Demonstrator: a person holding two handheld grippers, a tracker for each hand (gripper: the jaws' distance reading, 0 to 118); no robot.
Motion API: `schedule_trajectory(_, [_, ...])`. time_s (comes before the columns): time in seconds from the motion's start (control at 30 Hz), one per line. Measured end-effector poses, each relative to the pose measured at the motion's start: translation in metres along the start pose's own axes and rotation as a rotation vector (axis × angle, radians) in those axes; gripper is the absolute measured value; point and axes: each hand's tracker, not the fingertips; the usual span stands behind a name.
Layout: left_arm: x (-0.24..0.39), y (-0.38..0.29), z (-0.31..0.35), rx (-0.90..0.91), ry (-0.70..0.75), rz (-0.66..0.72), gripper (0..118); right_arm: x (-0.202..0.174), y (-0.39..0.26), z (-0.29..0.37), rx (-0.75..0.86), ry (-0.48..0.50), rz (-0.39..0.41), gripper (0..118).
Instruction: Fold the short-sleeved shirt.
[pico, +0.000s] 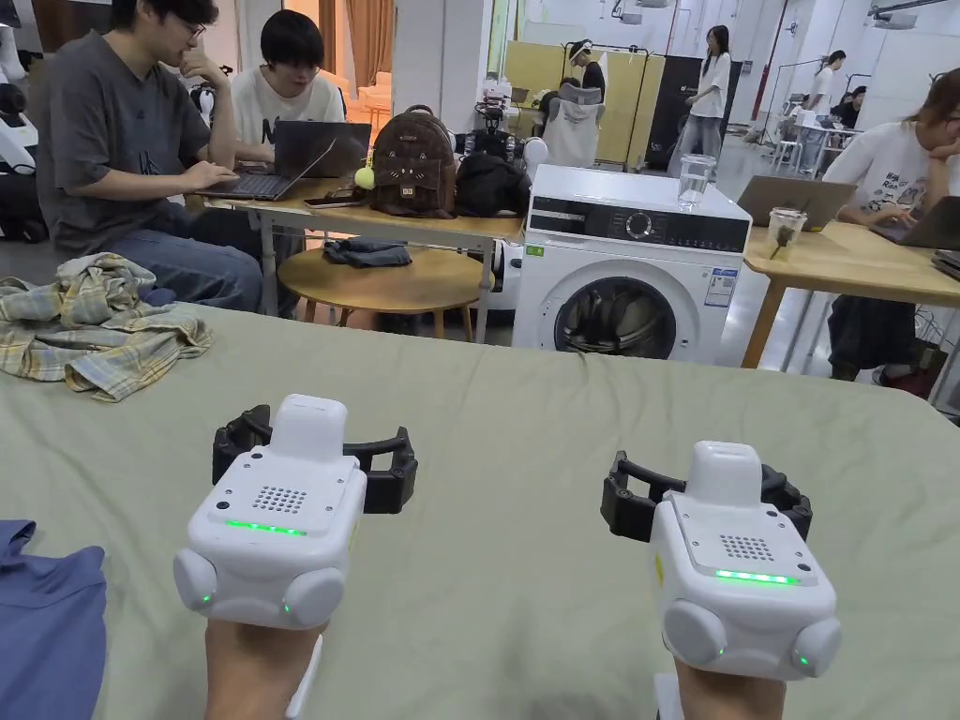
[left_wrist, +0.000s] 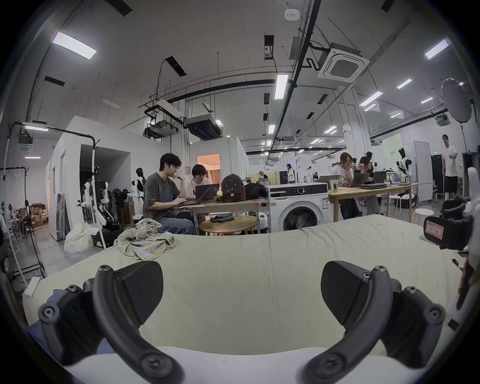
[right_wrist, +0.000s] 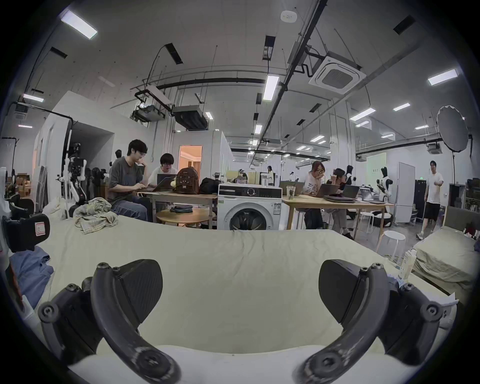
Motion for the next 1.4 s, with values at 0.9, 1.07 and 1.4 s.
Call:
schedule_trajectory(0.9, [0.0066,0.0004,-0.0018,-0.008,-0.012,-0.024,118,0.0085,-0.0019,-0.0035,-0.025,-0.018,-0.019,118])
schedule_trajectory(1.07, [0.0044,-0.0016,-0.0021,-0.011,-0.010,-0.019,118,0.0067,0.0003,-0.0023,-0.024,-0.014,-0.016,118])
schedule_trajectory(1.4, [0.0022,-0.0038,-0.0026,-0.020,-0.006,-0.012,118,0.0059,-0.0001,-0.0038,-0.033,-0.013,-0.015,118])
